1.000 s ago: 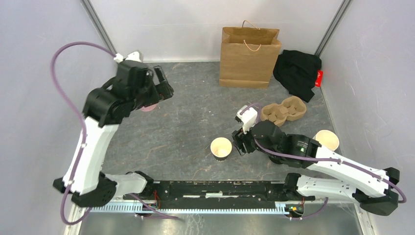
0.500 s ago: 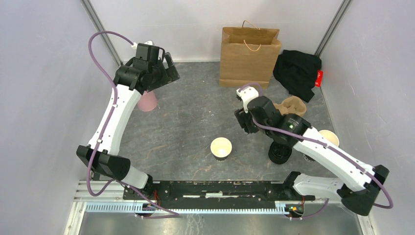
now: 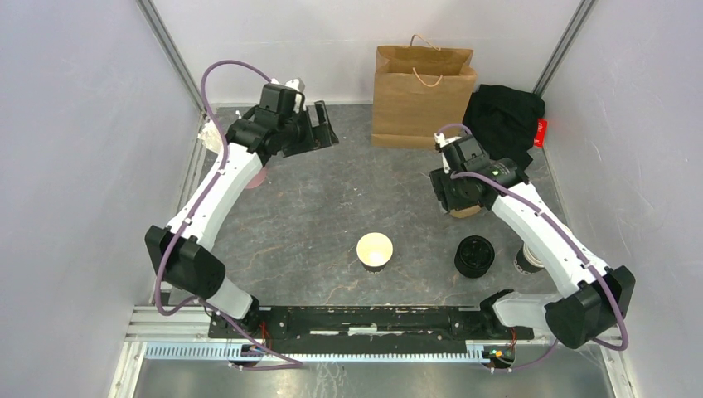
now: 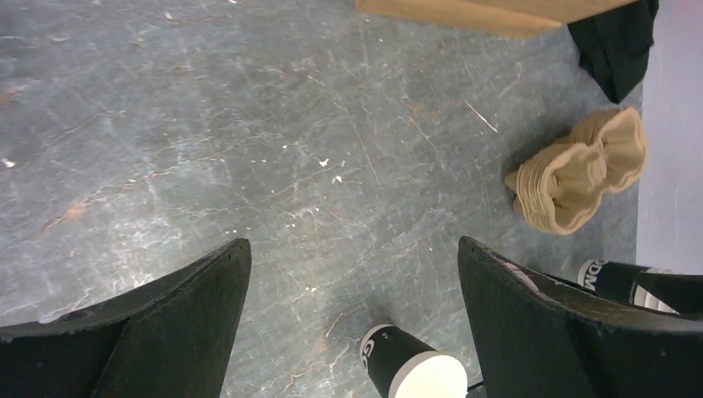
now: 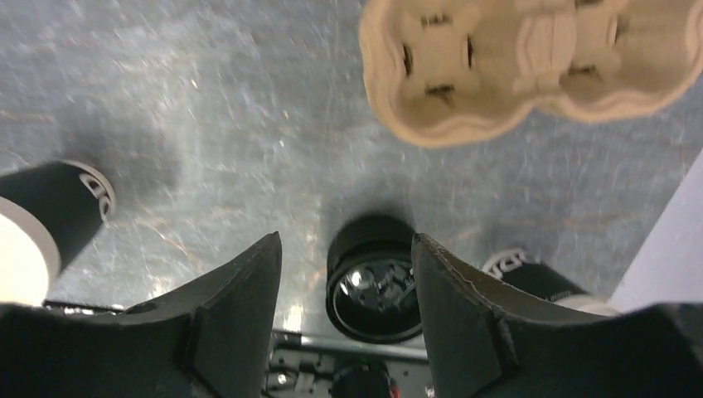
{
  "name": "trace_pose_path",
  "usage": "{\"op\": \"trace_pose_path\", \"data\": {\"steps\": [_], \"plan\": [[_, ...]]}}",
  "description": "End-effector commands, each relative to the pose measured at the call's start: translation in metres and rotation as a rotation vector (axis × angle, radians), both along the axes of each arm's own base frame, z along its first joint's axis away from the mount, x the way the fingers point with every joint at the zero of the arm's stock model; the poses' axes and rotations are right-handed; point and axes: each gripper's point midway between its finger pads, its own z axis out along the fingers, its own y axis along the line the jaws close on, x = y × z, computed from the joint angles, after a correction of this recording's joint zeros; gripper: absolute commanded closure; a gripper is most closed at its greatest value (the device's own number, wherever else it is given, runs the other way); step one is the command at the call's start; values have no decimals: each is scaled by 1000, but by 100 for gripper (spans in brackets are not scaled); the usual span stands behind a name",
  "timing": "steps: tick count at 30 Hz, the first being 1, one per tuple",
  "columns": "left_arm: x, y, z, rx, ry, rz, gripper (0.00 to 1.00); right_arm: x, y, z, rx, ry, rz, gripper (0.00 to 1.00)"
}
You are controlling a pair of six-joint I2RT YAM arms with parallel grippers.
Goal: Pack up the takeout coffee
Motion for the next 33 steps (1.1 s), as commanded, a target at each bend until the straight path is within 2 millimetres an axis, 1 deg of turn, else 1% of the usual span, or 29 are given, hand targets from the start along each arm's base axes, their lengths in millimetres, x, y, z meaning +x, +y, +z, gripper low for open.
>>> {"op": "trace_pose_path", "data": {"steps": [1, 3, 4, 5, 6, 8, 9, 11, 13, 14, 15, 18, 20, 23, 26, 33], "plan": [[4, -25, -1, -12, -55, -111, 0, -44, -31, -6, -44, 128, -98, 33], [4, -33, -9, -15, -36, -137, 0, -62, -34, -27, -3, 199, -109, 33], [4, -36, -11, -16, -26, -150, 0, -70, -35, -34, 6, 235, -116, 33], [4, -39, -13, -16, -16, -160, 0, -76, -36, -36, 11, 258, -124, 33], [4, -42, -12, -19, -14, -173, 0, -77, -34, -35, 27, 263, -121, 33], [4, -47, -7, -31, -21, -202, 0, -74, -20, -32, 105, 247, -89, 32], [4, -49, -5, -33, -24, -213, 0, -73, -16, -35, 124, 242, -74, 32], [3, -51, -2, -33, -25, -228, 0, -80, -13, -50, 130, 292, -70, 32], [3, -50, -2, -28, -25, -228, 0, -86, -19, -66, 97, 335, -89, 33], [4, -50, -2, -28, -27, -228, 0, -86, -18, -71, 100, 337, -100, 34], [4, -50, -1, -30, -29, -228, 0, -84, -24, -74, 74, 320, -121, 36], [4, -53, 4, -40, -34, -239, 0, -74, -26, -75, 64, 280, -158, 42], [3, -53, 7, -45, -40, -241, 0, -71, -26, -78, 63, 274, -167, 44], [0, -50, 11, -42, -47, -240, 0, -72, -28, -86, 49, 283, -176, 46], [-3, -47, 13, -32, -53, -238, 0, -71, -28, -89, 52, 276, -185, 49], [-10, -40, 15, -10, -60, -230, 0, -80, -28, -101, 66, 296, -200, 52]]}}
